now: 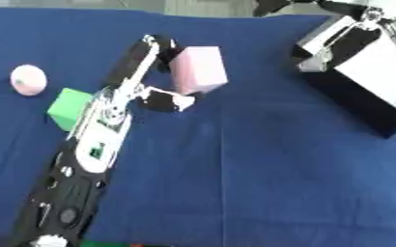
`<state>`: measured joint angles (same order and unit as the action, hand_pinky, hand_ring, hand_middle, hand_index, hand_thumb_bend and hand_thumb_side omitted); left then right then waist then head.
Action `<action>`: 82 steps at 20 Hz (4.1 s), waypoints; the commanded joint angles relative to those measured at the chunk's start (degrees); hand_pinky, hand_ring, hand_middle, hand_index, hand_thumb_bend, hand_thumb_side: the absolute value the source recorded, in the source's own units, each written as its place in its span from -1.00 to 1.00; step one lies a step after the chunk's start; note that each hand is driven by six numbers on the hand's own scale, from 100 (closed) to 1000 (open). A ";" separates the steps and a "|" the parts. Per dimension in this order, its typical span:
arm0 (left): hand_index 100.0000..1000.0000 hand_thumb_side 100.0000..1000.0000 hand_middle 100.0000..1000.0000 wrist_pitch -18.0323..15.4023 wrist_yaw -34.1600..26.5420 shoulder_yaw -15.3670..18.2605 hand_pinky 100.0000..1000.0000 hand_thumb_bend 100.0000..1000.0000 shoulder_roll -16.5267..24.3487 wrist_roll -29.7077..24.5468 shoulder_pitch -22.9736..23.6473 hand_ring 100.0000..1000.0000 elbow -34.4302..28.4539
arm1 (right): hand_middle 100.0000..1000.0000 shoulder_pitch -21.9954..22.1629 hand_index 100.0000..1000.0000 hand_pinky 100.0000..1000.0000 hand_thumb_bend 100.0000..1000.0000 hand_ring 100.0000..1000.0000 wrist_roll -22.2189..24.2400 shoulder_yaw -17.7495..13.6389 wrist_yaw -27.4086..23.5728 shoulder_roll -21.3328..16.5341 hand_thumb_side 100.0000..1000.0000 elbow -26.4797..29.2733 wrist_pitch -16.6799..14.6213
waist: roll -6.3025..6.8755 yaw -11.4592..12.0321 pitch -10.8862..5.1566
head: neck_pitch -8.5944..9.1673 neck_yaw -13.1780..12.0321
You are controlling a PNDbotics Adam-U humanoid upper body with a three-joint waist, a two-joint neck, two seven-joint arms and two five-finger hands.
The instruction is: Pick up the objects with one hand, pass them to the other hand, and then place them into the box on the other side of the table.
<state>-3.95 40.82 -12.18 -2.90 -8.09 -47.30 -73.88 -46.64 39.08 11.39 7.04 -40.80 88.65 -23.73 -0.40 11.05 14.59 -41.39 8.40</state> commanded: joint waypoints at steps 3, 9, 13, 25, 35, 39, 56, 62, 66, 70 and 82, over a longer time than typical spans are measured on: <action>-0.18 -1.00 -0.33 0.66 -2.29 0.15 -0.09 -1.00 -1.19 -0.32 -1.15 -0.21 -1.54 | 0.57 -1.43 0.73 0.75 -0.25 0.95 -0.13 -0.01 3.24 -0.11 -1.00 -1.93 -1.51 | -0.62 -0.03 -1.34 | 0.81 0.11; -0.19 -1.00 -0.34 1.25 -3.93 0.49 -0.10 -1.00 -2.82 -0.14 -0.61 -0.22 -0.41 | 0.59 -2.81 0.73 0.77 -0.25 0.98 1.35 0.15 4.17 0.79 -1.00 -3.67 -2.50 | -0.69 -0.24 -1.30 | 0.30 -0.36; -0.19 -1.00 -0.34 1.33 -4.59 0.59 -0.10 -1.00 -3.66 0.25 -0.58 -0.23 -0.11 | 0.64 -3.46 0.73 0.80 -0.24 1.00 1.73 0.63 5.45 1.40 -0.98 -4.11 -3.14 | -0.74 -0.26 -1.29 | 0.12 -0.25; -0.19 -1.00 -0.34 1.55 -6.14 0.70 -0.12 -1.00 -5.29 2.40 -0.40 -0.24 -0.93 | 0.70 -4.26 0.81 0.82 -0.15 1.00 4.12 1.48 6.03 2.52 -0.91 -6.63 -1.24 | -1.00 -0.18 -1.08 | 0.57 -0.56; -0.20 -1.00 -0.35 -0.04 -4.85 0.75 -0.13 -1.00 -6.53 7.22 -1.07 -0.26 -0.68 | 0.70 -5.11 0.84 0.84 -0.27 1.00 7.83 2.05 2.90 2.75 -0.84 -8.34 5.83 | -1.27 -0.22 -1.13 | 0.70 -0.11; -0.20 -1.00 -0.35 -0.38 -4.52 0.78 -0.13 -1.00 -7.01 8.03 -1.41 -0.26 0.26 | 0.70 -5.60 0.85 0.84 -0.30 1.00 7.43 2.17 1.39 2.69 -0.84 -8.25 7.59 | -1.16 -0.20 -1.08 | -0.13 0.35; -0.20 -1.00 -0.35 -0.71 -5.20 0.37 -0.14 -1.00 -7.98 7.42 -1.34 -0.26 0.84 | 0.71 -5.60 0.86 0.85 -0.32 1.00 6.29 2.14 -3.99 2.06 -0.86 -3.68 10.66 | -0.97 -0.45 -0.69 | -0.71 0.49; -0.20 -1.00 -0.35 -0.51 -5.37 0.65 -0.14 -1.00 -7.99 7.67 -1.45 -0.26 0.97 | 0.71 -5.60 0.85 0.85 -0.33 1.00 8.21 2.57 -4.22 2.12 -0.81 -3.30 9.90 | -0.98 -0.50 -0.50 | 0.74 -0.23; -0.20 -1.00 -0.35 -0.76 -5.07 0.47 -0.14 -1.00 -7.91 7.63 -1.72 -0.26 0.51 | 0.71 -5.62 0.85 0.85 -0.34 1.00 9.01 2.55 -4.52 2.12 -0.80 -2.91 9.83 | -1.06 -0.59 -0.32 | 1.84 -0.51; -0.20 -1.00 -0.35 -0.84 -5.07 0.35 -0.14 -1.00 -7.98 7.57 -1.75 -0.26 0.27 | 0.71 -5.38 0.86 0.86 -0.35 1.00 9.35 2.58 -5.02 1.87 -0.78 -2.30 9.97 | -1.11 -0.62 -0.28 | 2.21 -0.57; -0.19 -1.00 -0.35 -2.19 -8.05 -0.01 -0.14 -1.00 -9.02 6.96 -1.85 -0.26 0.21 | 0.71 -5.56 0.84 0.86 -0.37 1.00 8.61 2.51 -5.40 1.69 -0.76 -2.18 10.29 | -1.31 -0.73 0.03 | 2.16 -0.32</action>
<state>-5.83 33.27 -11.89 -11.24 -1.20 -47.84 -72.77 -50.94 47.96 14.27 2.18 -37.42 85.54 -13.49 -0.88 10.42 14.90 -39.60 7.99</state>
